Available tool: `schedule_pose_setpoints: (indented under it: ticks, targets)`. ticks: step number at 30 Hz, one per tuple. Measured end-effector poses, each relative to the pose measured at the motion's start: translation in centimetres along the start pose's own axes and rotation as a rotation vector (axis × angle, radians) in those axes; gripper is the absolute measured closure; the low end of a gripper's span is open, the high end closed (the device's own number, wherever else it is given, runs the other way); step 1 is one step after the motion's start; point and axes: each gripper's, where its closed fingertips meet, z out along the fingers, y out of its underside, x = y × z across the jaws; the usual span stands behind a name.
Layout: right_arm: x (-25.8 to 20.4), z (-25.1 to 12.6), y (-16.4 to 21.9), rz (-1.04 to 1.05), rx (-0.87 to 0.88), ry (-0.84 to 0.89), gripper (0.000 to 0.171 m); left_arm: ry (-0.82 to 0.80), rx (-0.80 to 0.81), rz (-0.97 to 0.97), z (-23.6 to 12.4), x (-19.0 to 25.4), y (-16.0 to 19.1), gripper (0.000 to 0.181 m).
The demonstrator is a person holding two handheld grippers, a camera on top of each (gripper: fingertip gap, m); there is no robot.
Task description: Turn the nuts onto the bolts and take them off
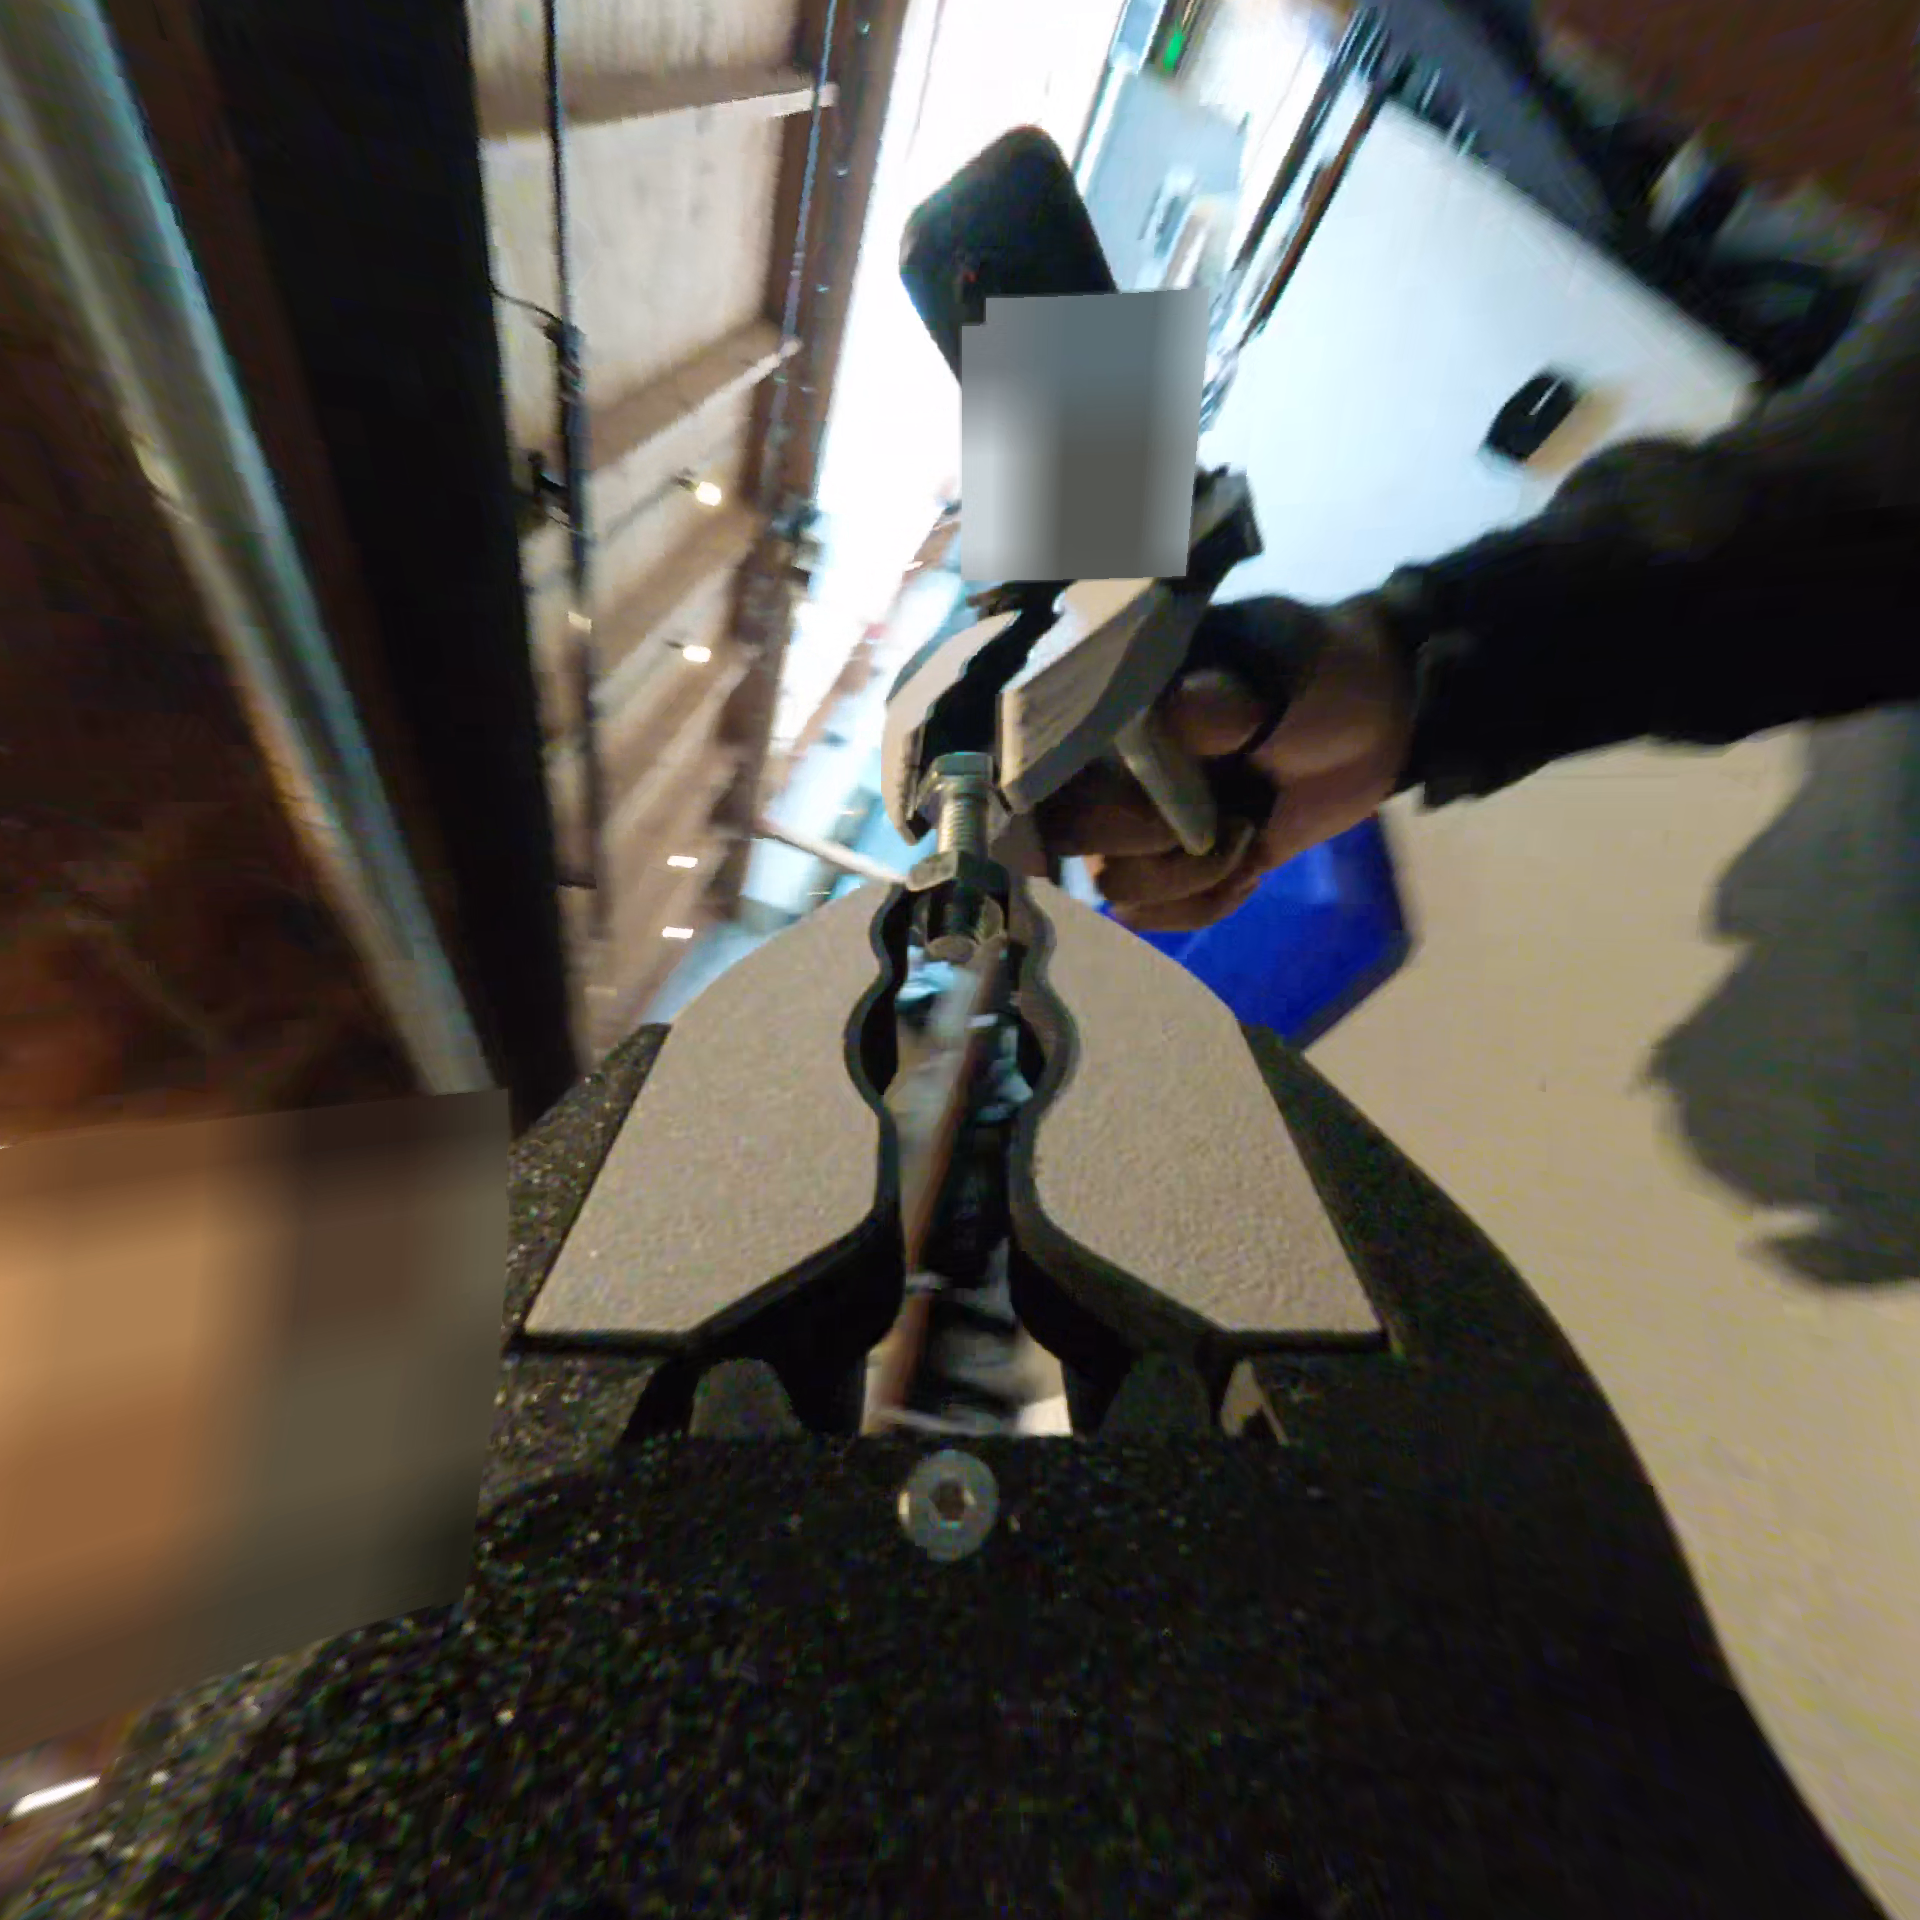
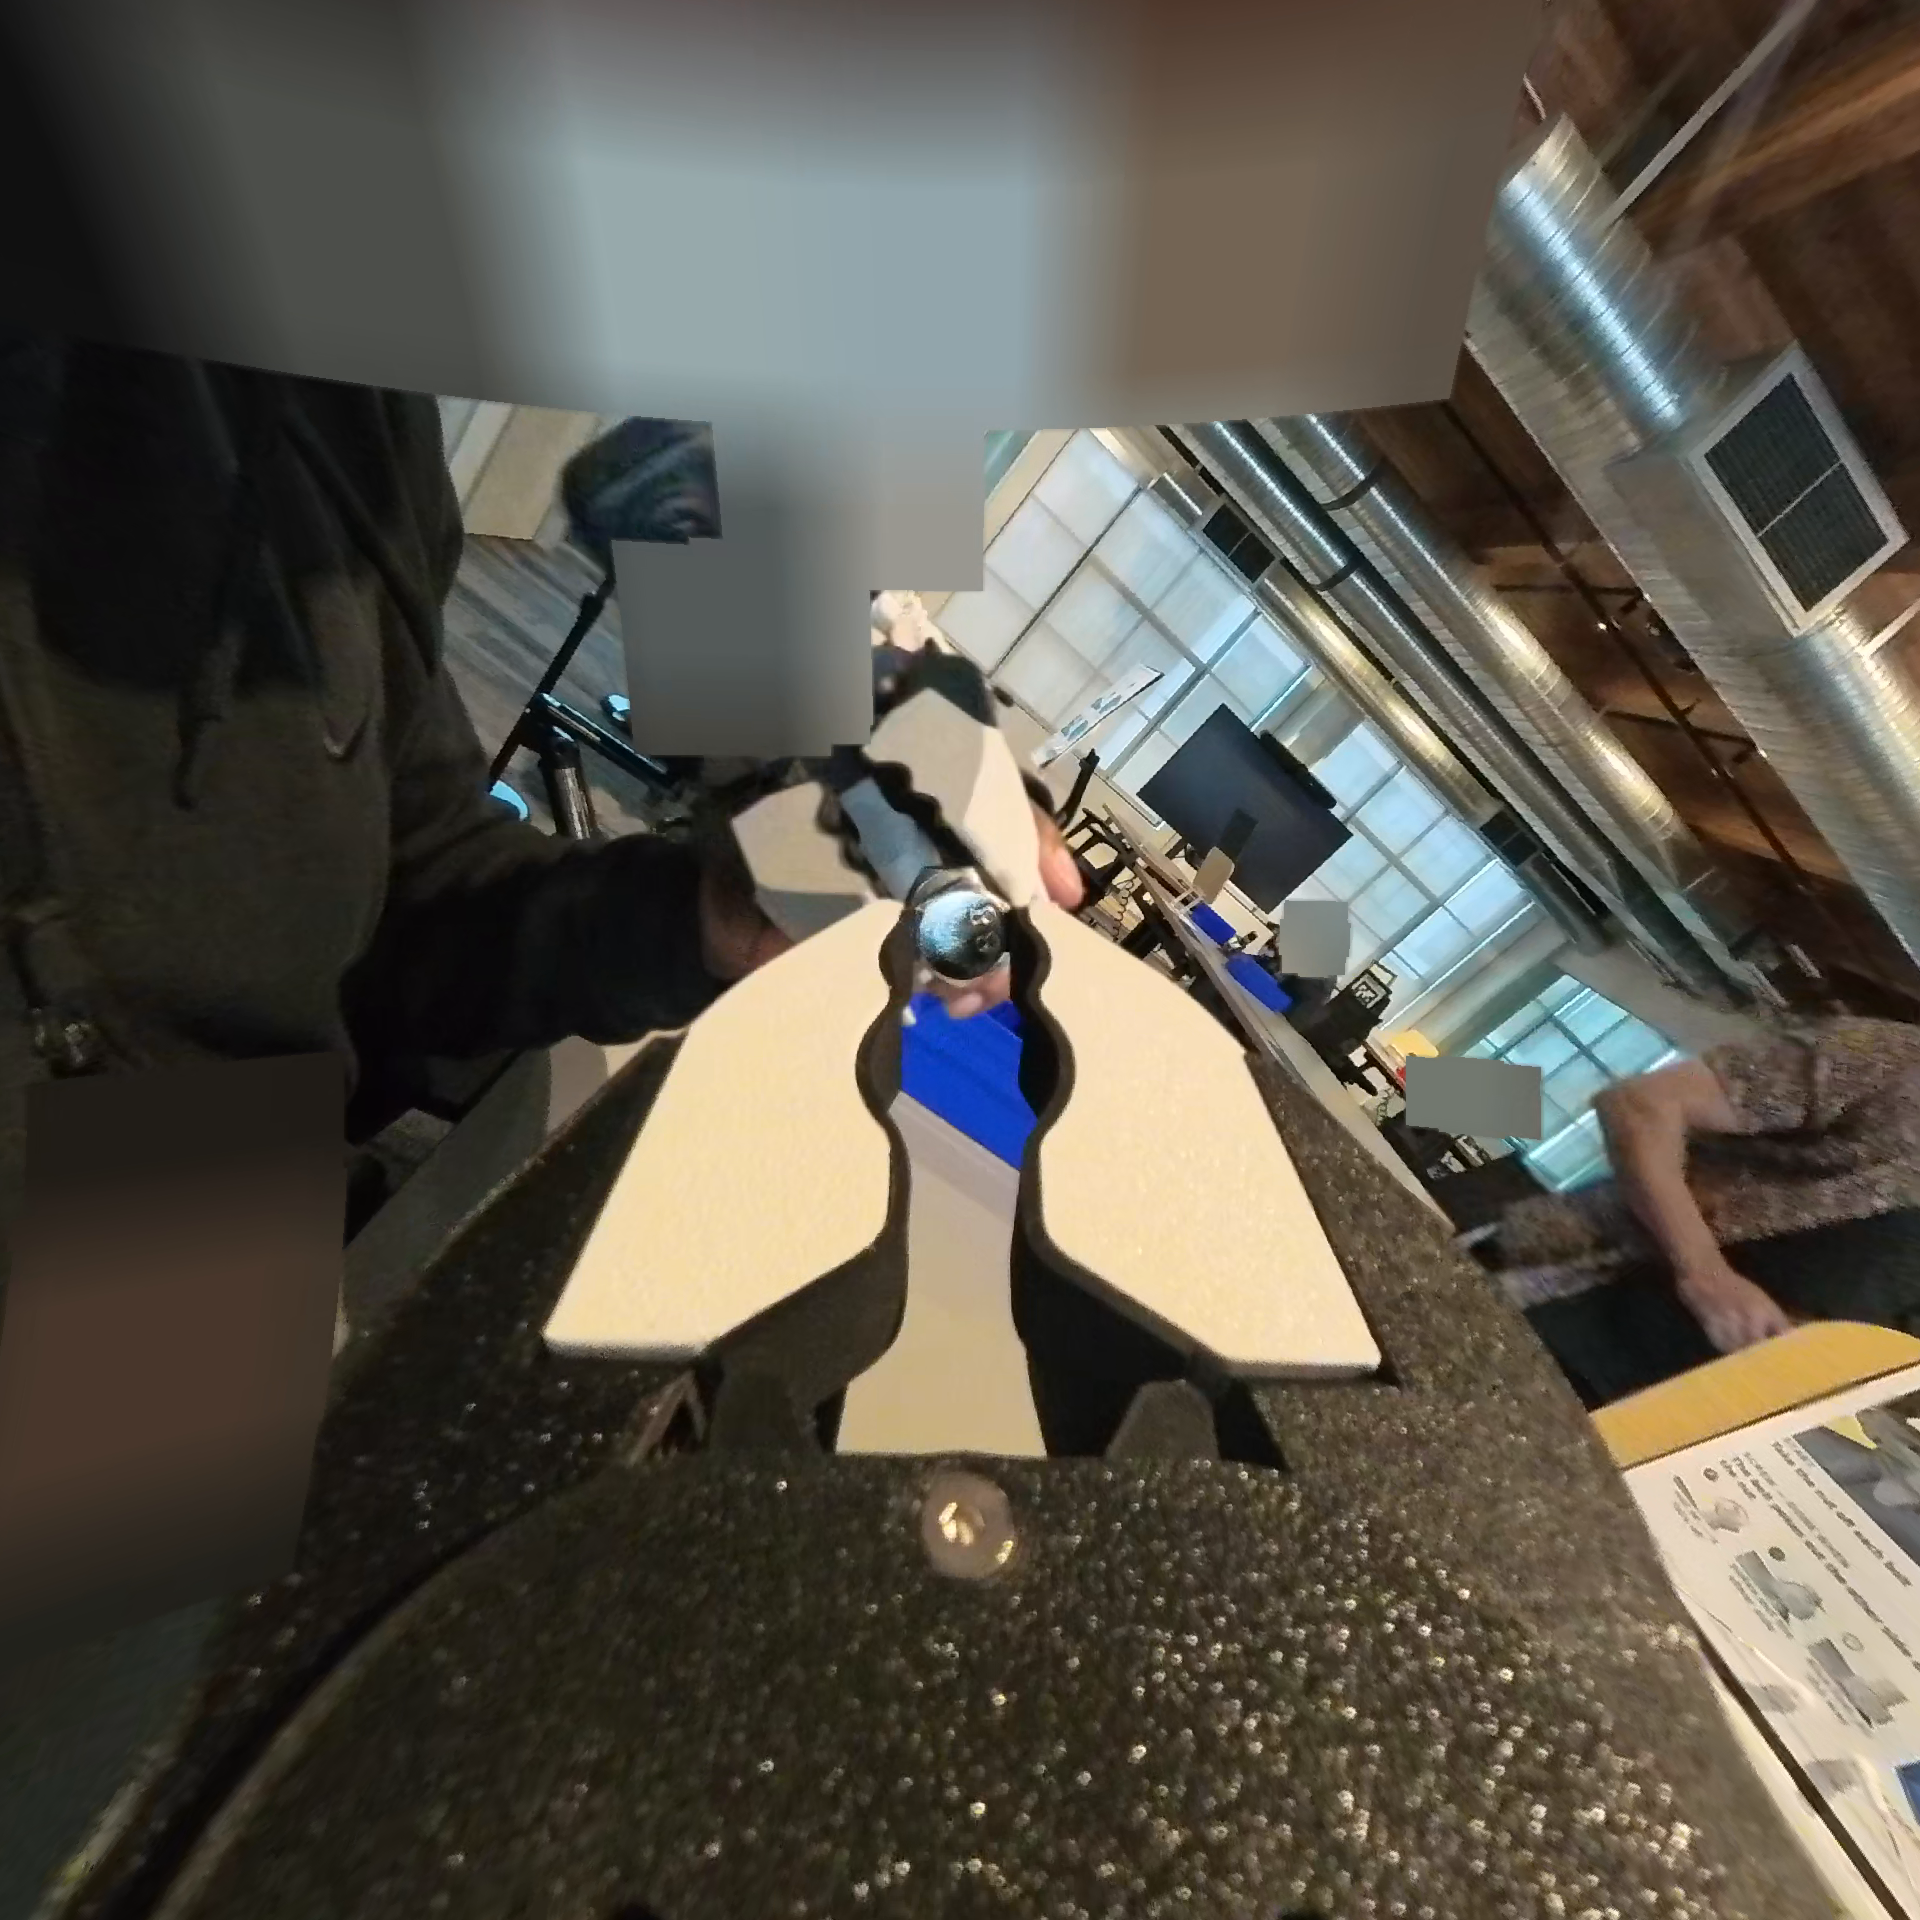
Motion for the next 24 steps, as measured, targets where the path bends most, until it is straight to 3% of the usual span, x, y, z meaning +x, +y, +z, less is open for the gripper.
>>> schedule_pose_setpoints:
  ticks: [2,3,5,10,15,17,24]
  targets:
    - [0.0,0.0,-0.1,-0.003,0.002,0.001,0.154,-0.067,-0.011,0.138,0.0,-0.2,-0.2,0.153]
    - [0.0,0.0,-0.1,-0.005,0.0,0.003,0.154,-0.069,0.007,0.118,0.0,-0.2,-0.4,0.147]
    - [0.0,0.1,0.0,-0.006,-0.005,0.003,0.154,-0.018,0.077,-0.068,0.0,-0.3,-1.0,0.136]
    - [0.0,0.0,0.0,-0.007,-0.005,0.005,0.154,0.121,0.2,-0.528,-0.8,-1.4,-1.5,0.136]
    - [0.0,0.1,0.1,-0.007,-0.009,0.004,0.154,0.238,0.149,-0.677,-0.4,-0.3,-0.7,0.145]
    - [0.0,0.2,0.2,-0.007,-0.013,0.005,0.154,0.273,0.079,-0.624,-0.1,0.8,0.0,0.164]
    - [0.0,0.1,0.0,0.001,-0.001,0.002,0.154,0.003,-0.036,-0.004,0.1,-0.1,0.3,0.164]
